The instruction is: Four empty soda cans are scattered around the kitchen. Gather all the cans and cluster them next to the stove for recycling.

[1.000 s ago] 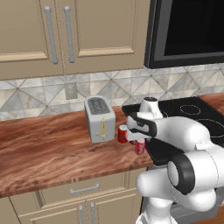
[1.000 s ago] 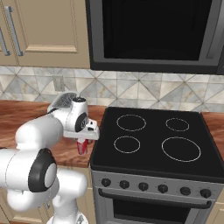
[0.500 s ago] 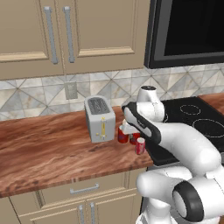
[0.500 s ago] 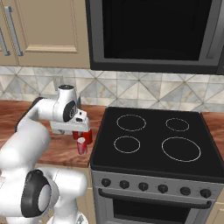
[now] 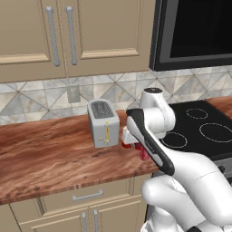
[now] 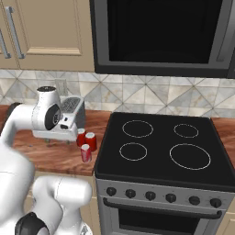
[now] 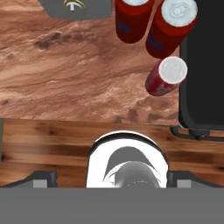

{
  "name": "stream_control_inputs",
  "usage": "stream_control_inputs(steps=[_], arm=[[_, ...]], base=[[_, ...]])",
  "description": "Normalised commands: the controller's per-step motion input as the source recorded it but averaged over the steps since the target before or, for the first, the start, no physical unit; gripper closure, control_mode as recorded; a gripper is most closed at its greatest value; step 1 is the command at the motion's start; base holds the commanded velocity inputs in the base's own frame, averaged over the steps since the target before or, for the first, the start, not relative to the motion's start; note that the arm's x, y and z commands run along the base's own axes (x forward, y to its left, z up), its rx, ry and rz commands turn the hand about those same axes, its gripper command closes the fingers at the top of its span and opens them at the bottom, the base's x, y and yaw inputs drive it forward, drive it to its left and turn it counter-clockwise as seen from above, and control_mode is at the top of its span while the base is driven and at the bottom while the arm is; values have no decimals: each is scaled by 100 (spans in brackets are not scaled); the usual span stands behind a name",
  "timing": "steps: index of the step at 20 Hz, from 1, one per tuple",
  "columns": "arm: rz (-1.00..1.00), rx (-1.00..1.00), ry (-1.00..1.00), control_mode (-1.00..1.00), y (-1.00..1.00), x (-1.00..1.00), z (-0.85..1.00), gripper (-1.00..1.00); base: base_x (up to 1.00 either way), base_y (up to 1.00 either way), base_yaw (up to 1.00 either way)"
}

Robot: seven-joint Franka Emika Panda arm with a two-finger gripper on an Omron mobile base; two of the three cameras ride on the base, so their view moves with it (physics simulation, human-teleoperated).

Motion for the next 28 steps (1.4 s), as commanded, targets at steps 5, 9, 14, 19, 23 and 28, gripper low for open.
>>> stream_control_inputs(steps=[5, 9, 14, 19, 23, 28], arm=[[0, 0, -1, -100, 0, -67, 0, -100], [-3, 0, 0, -100, -3, -59, 0, -100], [-3, 0, 0, 100, 0, -19, 0, -100], [0, 0, 0, 100, 0, 0, 0, -100], [0, 0, 0, 100, 0, 0, 0, -100], [0, 0, 0, 100, 0, 0, 0, -100]], base=[[0, 0, 0], [0, 0, 0], [-32, 0, 0], [-100, 0, 1], [-47, 21, 43], [-1, 20, 92]])
